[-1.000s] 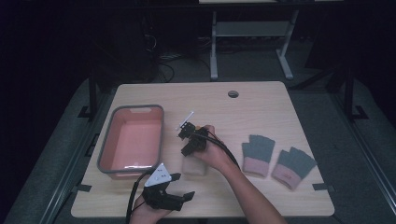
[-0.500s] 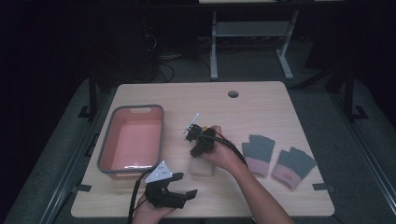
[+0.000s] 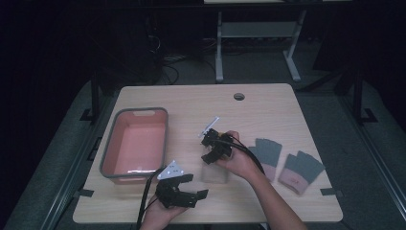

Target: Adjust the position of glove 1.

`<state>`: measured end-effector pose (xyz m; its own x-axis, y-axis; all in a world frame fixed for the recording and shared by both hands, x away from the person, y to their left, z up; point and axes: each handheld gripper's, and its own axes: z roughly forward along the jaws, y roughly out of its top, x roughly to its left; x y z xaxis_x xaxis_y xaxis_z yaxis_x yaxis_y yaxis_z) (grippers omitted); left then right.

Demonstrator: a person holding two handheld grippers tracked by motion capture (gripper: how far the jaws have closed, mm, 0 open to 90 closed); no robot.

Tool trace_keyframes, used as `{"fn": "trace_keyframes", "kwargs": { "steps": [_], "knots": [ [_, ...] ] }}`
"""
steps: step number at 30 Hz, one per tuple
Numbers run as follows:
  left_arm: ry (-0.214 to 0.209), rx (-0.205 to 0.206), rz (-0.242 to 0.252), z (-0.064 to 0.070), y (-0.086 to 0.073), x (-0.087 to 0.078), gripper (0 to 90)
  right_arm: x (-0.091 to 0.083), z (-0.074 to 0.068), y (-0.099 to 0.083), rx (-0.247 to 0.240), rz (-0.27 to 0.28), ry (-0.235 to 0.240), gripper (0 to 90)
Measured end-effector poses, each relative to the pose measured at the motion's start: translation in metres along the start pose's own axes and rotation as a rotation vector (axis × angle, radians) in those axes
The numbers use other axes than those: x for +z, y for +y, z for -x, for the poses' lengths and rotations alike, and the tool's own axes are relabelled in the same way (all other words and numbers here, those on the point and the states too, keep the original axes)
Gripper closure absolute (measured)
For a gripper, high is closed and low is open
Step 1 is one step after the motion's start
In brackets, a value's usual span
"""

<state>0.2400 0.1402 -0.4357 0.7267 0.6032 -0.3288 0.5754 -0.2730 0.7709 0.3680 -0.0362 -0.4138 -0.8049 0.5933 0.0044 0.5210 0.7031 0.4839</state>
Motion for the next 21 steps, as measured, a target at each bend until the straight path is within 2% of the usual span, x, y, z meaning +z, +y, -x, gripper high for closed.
{"fn": "trace_keyframes", "kwargs": {
  "steps": [2,4,7,9,14,19,21],
  "knots": [
    [-0.002,-0.021,-0.003,0.000,0.005,0.006,17.6,-0.008,0.002,-0.006,0.027,0.025,0.009,36.4],
    [-0.001,-0.033,-0.009,-0.002,0.010,0.011,17.6,-0.016,0.004,-0.013,0.077,0.051,0.034,36.0],
    [0.017,-0.023,-0.031,-0.007,0.015,0.017,17.7,-0.024,0.008,-0.023,0.118,0.067,0.045,35.1],
    [0.027,-0.031,-0.047,-0.011,0.019,0.023,17.8,-0.028,0.011,-0.030,0.156,0.083,0.051,34.8],
    [0.011,-0.095,-0.065,-0.021,0.025,0.034,18.1,-0.035,0.018,-0.047,0.234,0.114,0.077,34.3],
    [0.001,-0.151,-0.086,-0.029,0.029,0.041,18.3,-0.036,0.022,-0.061,0.300,0.130,0.124,34.3],
    [0.003,-0.169,-0.090,-0.032,0.029,0.043,22.0,-0.035,0.022,-0.066,0.331,0.142,0.148,34.3]
  ]
}}
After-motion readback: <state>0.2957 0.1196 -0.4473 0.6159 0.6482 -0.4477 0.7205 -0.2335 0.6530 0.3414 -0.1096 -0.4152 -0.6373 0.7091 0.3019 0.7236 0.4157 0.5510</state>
